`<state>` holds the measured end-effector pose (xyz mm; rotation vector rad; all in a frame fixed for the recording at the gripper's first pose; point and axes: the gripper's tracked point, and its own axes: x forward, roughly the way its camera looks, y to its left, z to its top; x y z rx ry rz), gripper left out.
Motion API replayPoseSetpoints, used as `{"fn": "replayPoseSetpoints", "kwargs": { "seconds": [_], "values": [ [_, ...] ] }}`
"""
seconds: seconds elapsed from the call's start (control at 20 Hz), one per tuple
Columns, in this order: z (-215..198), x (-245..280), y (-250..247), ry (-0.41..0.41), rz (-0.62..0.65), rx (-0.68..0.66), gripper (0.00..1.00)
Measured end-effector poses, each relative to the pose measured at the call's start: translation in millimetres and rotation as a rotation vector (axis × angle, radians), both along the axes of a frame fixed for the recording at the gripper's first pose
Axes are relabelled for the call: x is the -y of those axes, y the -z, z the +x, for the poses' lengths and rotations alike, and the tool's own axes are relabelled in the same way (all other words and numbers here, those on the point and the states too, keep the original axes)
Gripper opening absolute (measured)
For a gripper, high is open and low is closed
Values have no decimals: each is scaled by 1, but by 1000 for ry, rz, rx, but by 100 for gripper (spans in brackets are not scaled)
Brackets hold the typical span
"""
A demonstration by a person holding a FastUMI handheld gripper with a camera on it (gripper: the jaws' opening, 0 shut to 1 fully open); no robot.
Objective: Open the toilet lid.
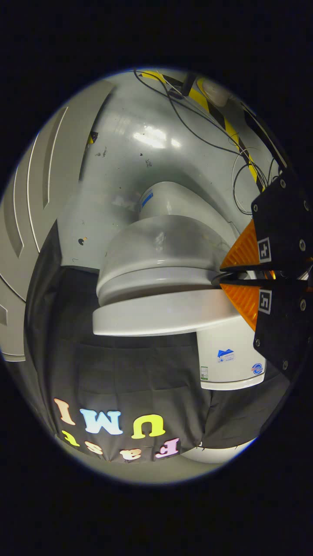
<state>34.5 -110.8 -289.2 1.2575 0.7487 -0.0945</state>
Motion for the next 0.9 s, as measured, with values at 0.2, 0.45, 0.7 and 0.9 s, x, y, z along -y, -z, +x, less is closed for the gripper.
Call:
{"fn": "replayPoseSetpoints", "kwargs": {
  "seconds": [0.2,0.45,0.7,0.9],
  "values": [
    [2,-3,-4,0,1,22,0],
    [4,-4,-10,-55,-147,10,0],
    [6,-5,-22,-54,-246,3,0],
    [11,-10,-35,-48,-381,5,0]
  ]
}}
